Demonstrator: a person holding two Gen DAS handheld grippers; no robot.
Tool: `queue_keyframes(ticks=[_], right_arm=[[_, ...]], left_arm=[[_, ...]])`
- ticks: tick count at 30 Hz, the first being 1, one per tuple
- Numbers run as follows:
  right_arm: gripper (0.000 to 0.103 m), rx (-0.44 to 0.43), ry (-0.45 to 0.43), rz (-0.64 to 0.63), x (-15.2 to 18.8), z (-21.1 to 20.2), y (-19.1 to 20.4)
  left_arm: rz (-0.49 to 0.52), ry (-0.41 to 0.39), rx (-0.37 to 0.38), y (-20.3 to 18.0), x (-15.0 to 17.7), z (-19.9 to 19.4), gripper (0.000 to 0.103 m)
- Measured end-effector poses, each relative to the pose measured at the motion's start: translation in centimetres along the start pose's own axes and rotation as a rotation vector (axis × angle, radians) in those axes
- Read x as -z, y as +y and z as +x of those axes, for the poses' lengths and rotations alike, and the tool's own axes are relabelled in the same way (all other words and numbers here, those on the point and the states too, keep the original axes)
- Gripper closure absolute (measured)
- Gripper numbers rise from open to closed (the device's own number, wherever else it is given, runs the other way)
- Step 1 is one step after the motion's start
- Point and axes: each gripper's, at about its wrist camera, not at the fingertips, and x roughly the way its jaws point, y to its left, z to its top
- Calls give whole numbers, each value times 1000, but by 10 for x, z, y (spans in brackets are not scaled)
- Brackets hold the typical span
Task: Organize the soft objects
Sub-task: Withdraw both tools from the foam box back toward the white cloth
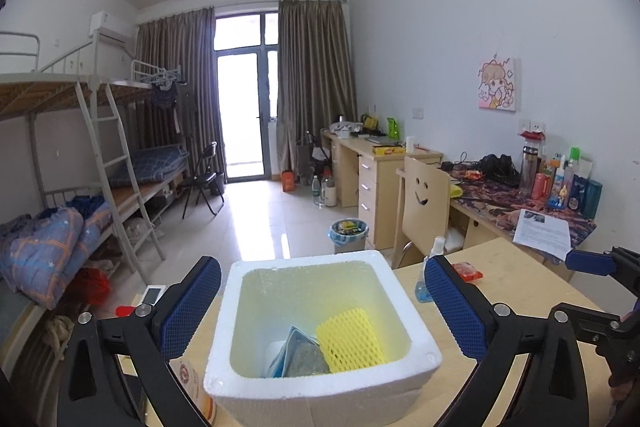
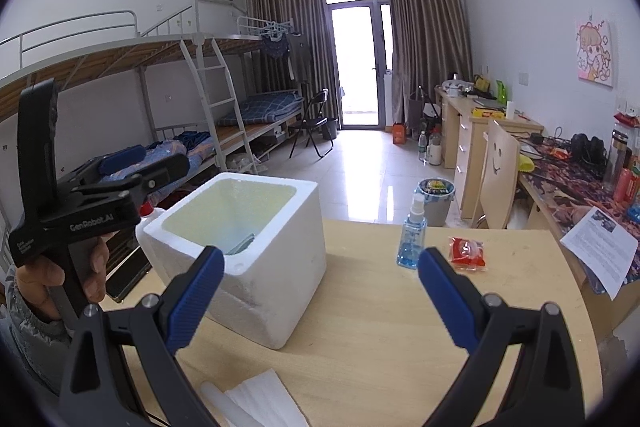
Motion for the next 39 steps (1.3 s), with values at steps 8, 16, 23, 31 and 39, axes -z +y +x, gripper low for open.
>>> queue_keyframes(ticks=[8,16,23,31,39], right_arm=[[4,3,-33,-22,-2,-22,15],[2,0,-69,-37,2,-49,31],[2,-6,-91,-43,12,-74,47],[1,-9,-130,-55,26,-102,62],[1,-7,-157,-38,40,-119,72]], left_arm=[[7,-28,-10,0,0,-26,1],[2,-47,-5,0,4,-62,1],[2,-71,21,-8,10,-100,1],[-30,-92,34,-8,30,-143,1],[10,-99,72,-17,50,-170,1]])
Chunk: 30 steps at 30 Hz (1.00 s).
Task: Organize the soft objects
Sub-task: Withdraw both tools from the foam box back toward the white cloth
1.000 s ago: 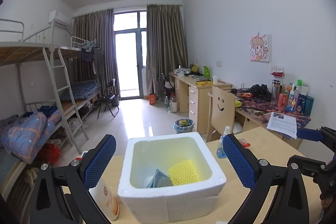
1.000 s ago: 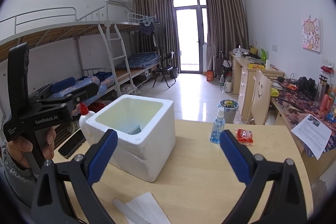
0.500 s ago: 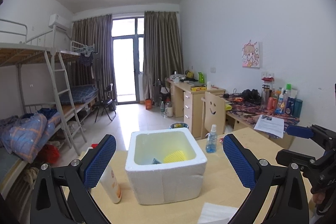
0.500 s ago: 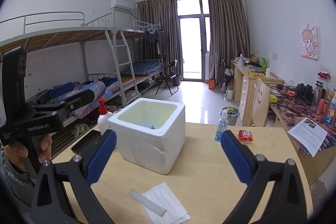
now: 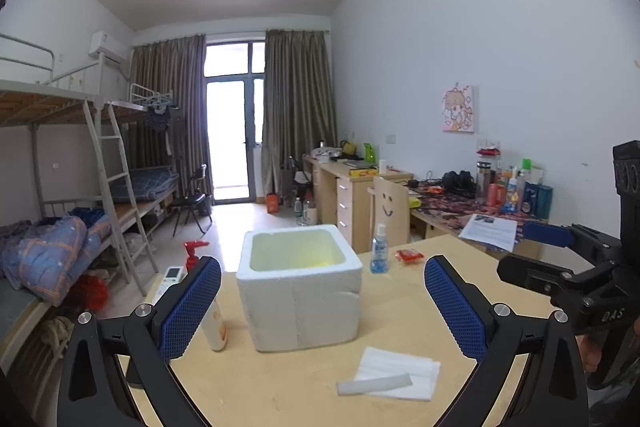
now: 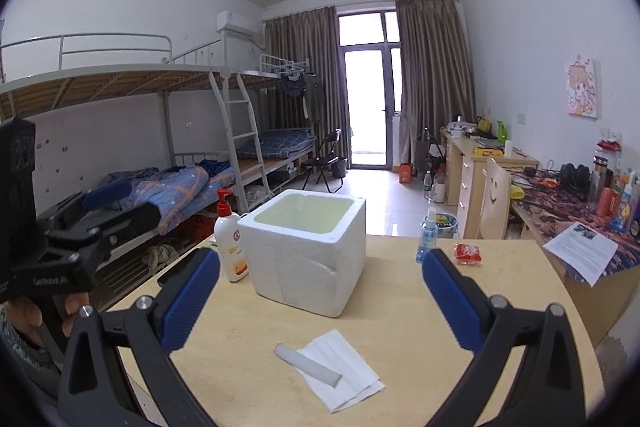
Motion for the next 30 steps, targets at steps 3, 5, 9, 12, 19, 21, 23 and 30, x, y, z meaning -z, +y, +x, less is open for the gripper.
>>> queue_keyframes(ticks=[3,5,9,12,19,21,23,30], right_arm=[[1,12,-1,11,7,-8,1],[1,14,-5,0,13,-15,6],[1,21,-45,-30,24,-29,16],[1,27,-54,-20,33,-34,19],[1,42,-69,-20,55,-44,23],[1,40,-59,-20,60,-43,24],[1,56,-47,-27,67,-41,27],[1,70,-70,-43,90,-45,30]], left_arm=[[-23,0,8,0,9,-9,1],[-46,-8,9,1,15,-15,1],[-51,-11,6,1,23,-23,1],[-46,-23,7,-2,31,-31,1],[-27,-58,5,-10,58,-40,1],[-29,-65,2,-10,67,-40,1],[-27,-60,0,-11,76,-39,1],[-47,-21,15,-9,99,-30,1]])
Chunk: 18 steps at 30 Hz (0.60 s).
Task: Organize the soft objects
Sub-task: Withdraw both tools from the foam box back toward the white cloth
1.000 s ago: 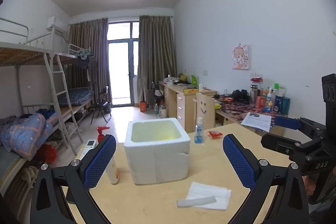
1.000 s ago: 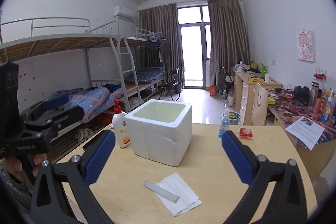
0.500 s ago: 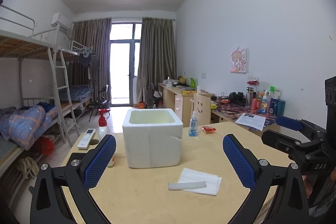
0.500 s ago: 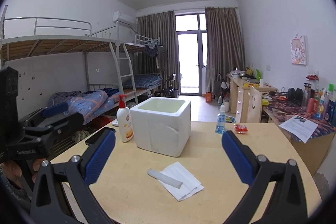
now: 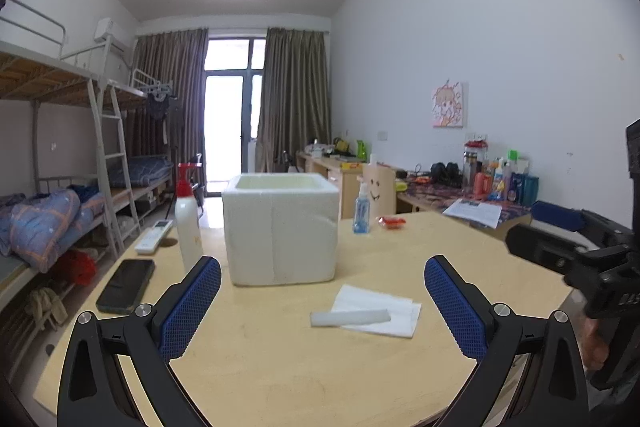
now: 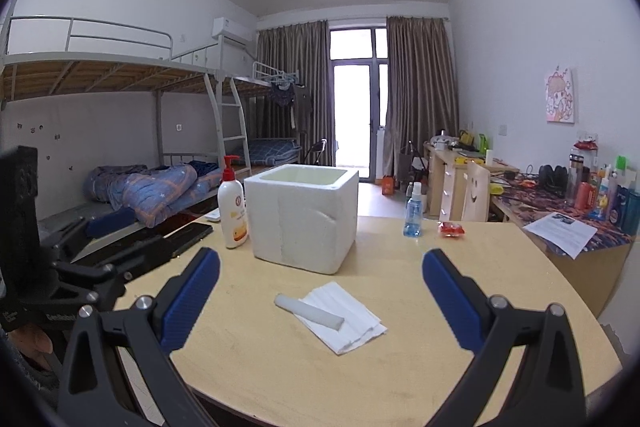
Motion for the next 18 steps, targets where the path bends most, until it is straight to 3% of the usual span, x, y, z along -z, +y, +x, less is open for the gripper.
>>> queue_keyframes(ticks=[18], right_arm=[[1,-10,47,13,33,4,-3]], left_arm=[[14,57,36,-9,29,2,1]])
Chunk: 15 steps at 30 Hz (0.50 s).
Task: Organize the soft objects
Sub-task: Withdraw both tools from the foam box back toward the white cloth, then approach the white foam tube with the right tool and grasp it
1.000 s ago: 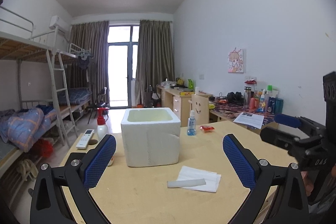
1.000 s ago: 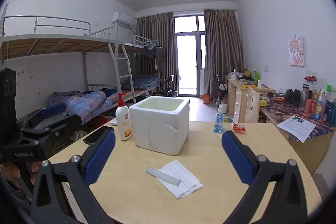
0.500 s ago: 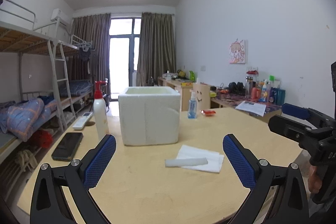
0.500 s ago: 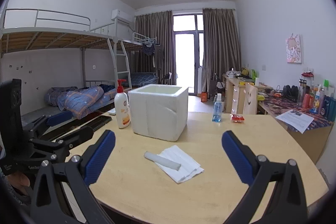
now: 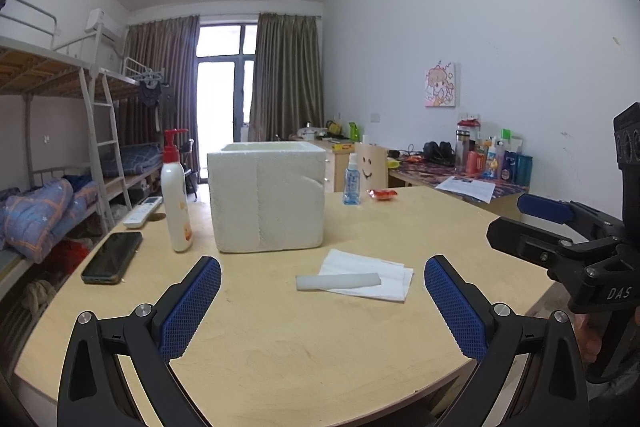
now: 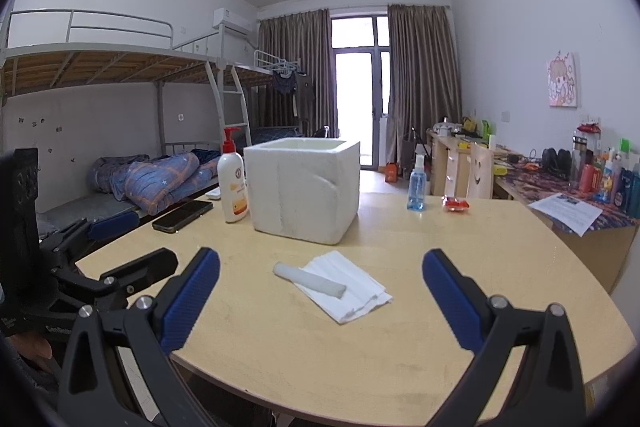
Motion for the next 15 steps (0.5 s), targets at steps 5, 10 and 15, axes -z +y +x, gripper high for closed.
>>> queue_keyframes(ticks=[5,10,15], right_arm=[[1,7,28,0,6,9,-5],[1,11,41,6,6,22,-9],[1,41,53,-10,5,36,-11]], left_arm=[[13,-2,-4,-1,3,7,1],[8,17,0,6,3,20,1],[-7,22,-27,19,2,31,1]])
